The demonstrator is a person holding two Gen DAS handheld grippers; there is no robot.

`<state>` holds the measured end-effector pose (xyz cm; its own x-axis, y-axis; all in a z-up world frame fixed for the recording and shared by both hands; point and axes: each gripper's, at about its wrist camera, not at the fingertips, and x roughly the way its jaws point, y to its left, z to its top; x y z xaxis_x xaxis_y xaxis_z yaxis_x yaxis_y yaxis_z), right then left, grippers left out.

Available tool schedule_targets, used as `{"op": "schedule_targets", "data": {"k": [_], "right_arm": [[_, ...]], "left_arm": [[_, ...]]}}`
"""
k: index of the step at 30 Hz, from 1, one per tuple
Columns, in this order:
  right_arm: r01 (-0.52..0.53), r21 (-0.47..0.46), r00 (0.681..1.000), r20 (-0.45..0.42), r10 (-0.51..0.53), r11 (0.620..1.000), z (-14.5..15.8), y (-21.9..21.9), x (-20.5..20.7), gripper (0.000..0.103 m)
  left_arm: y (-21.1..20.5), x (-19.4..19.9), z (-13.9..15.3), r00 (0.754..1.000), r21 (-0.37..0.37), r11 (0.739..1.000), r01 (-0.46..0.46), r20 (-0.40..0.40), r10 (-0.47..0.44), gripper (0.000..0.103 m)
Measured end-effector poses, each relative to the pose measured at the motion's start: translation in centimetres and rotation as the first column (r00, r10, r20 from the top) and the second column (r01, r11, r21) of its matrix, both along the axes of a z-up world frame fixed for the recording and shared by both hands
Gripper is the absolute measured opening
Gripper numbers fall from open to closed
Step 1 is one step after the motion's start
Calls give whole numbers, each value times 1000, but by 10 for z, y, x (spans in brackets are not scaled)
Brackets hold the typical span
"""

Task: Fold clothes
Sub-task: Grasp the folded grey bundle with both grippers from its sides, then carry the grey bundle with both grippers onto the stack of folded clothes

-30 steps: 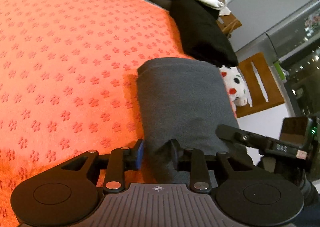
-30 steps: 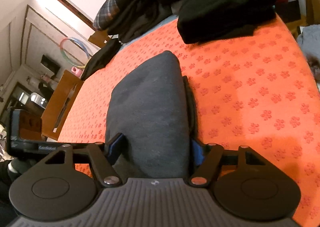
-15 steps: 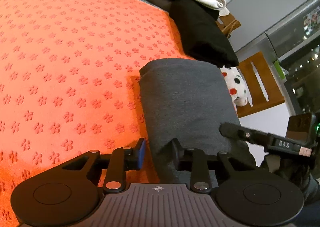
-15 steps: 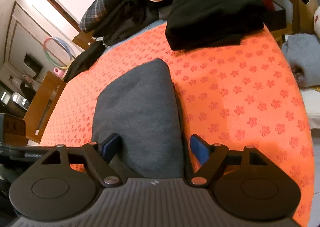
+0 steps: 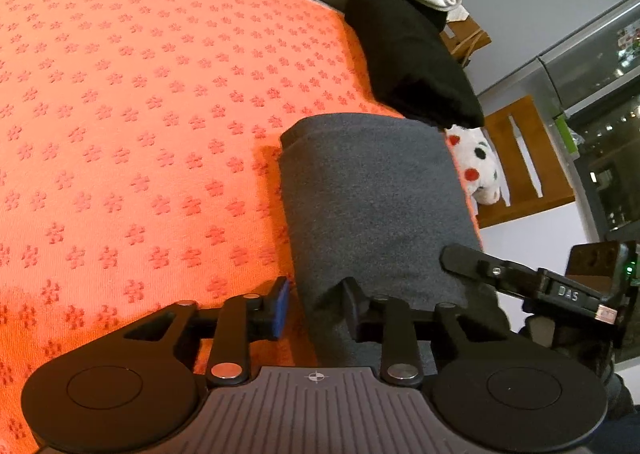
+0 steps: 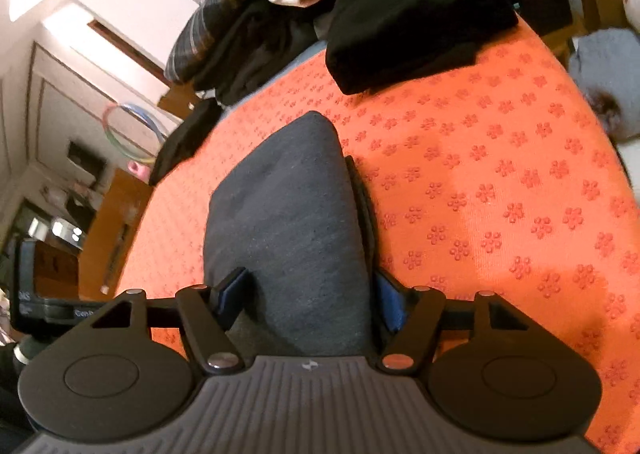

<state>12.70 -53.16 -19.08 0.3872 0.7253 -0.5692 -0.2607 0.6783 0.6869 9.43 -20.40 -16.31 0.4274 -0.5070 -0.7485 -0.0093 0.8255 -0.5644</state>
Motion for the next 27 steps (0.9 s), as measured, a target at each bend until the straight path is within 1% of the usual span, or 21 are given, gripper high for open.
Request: {"op": "schedule_targets", "data": {"k": [1,2,4,5,6,8,11,13,16,18,22,24,27], "right_arm": [[-5,7,1000,-3,5,1000,-1,1,2,68],[-3,16,1000,-12,3,1000,-2,0,4,66],[10,41,999,-36,-9,999,-4,-2,7,57],[18,59,999,-49,-15,998,-5,-5,8,53],[26,78,998,-61,-21,997,-6,-7,9,43],[48,120,996,-74,-39,992,-4,-14,8,36],[74,137,996,-53,-67,988,10,-21,8,34],[89,163,996,-31,-85,983,25,-29,9,34],[116,189,993,6,-120,975,50,-43,15,34],[139,205,989,30,-148,969,67,-55,21,34],[188,230,974,81,-211,955,101,-86,36,35],[210,239,964,114,-242,948,116,-99,49,35],[236,240,951,143,-275,942,131,-113,75,35]], "left_arm": [[0,0,0,1000,-13,1000,-1,4,1,33],[-1,0,0,1000,-29,1000,-1,9,1,36],[-4,0,1,1000,-41,999,5,21,-4,44],[-7,0,3,1000,-34,999,14,28,-13,44],[-10,1,4,999,-34,999,19,35,-18,43],[-13,4,10,999,-47,999,17,48,-15,40],[-17,5,25,996,-78,997,7,94,0,39],[-19,10,40,992,-105,994,5,126,9,38],[-31,23,66,983,-111,994,26,182,-6,37],[-42,35,84,975,-110,993,46,223,-21,37],[-63,68,113,955,-132,988,82,295,-40,37],[-72,90,122,947,-141,985,97,317,-48,37],[-81,122,133,936,-136,984,111,346,-58,37]]}}
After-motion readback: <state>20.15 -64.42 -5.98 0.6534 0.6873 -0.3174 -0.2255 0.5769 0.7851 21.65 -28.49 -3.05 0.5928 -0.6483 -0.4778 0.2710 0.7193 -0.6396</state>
